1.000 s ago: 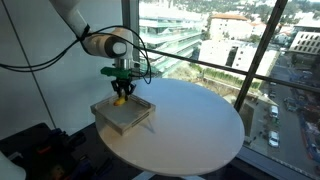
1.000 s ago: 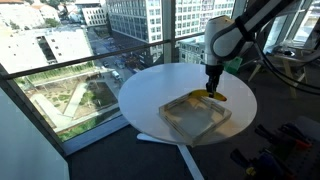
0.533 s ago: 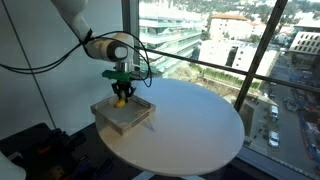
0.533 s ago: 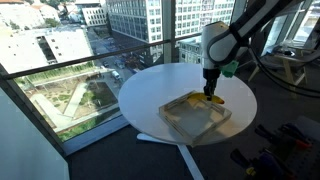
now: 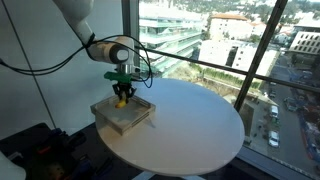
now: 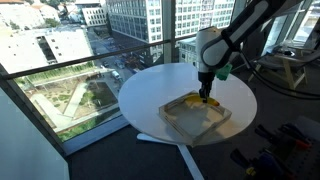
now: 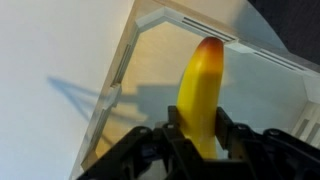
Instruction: Put the banana in the box
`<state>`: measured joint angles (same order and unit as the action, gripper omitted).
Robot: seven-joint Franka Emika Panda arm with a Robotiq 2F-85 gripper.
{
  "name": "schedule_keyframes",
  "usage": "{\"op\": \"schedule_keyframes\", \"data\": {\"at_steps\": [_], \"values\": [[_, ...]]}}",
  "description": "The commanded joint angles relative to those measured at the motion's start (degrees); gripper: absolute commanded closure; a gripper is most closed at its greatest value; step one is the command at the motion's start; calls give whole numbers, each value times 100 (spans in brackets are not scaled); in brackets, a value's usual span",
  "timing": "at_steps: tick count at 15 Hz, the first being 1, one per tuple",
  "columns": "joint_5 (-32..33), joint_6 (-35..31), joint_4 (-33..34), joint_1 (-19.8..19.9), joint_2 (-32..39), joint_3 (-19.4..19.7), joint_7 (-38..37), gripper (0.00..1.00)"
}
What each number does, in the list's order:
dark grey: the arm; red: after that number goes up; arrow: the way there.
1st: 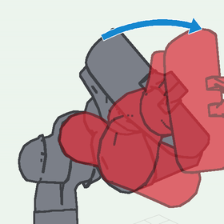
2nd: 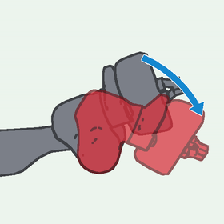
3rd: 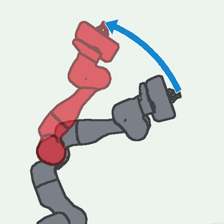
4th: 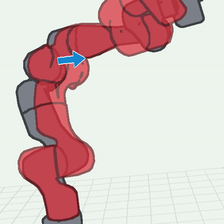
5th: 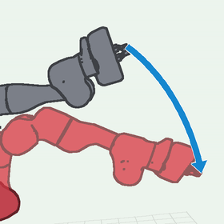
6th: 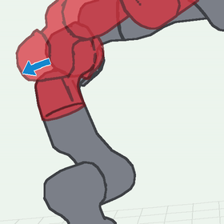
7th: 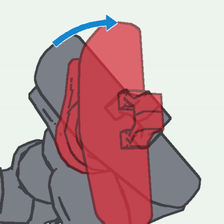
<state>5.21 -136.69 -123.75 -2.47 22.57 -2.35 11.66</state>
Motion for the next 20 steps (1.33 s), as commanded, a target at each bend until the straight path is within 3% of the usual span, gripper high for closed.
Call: {"op": "schedule_keyframes", "data": {"at_steps": [1,18,19,20], "values": [[142,196,411,-35,248,-7,-59,86],[130,321,1043,-51,776,1,-66,86],[125,326,1047,-50,774,-1,-68,36],[118,335,1052,-49,775,-2,-70,35]]}}
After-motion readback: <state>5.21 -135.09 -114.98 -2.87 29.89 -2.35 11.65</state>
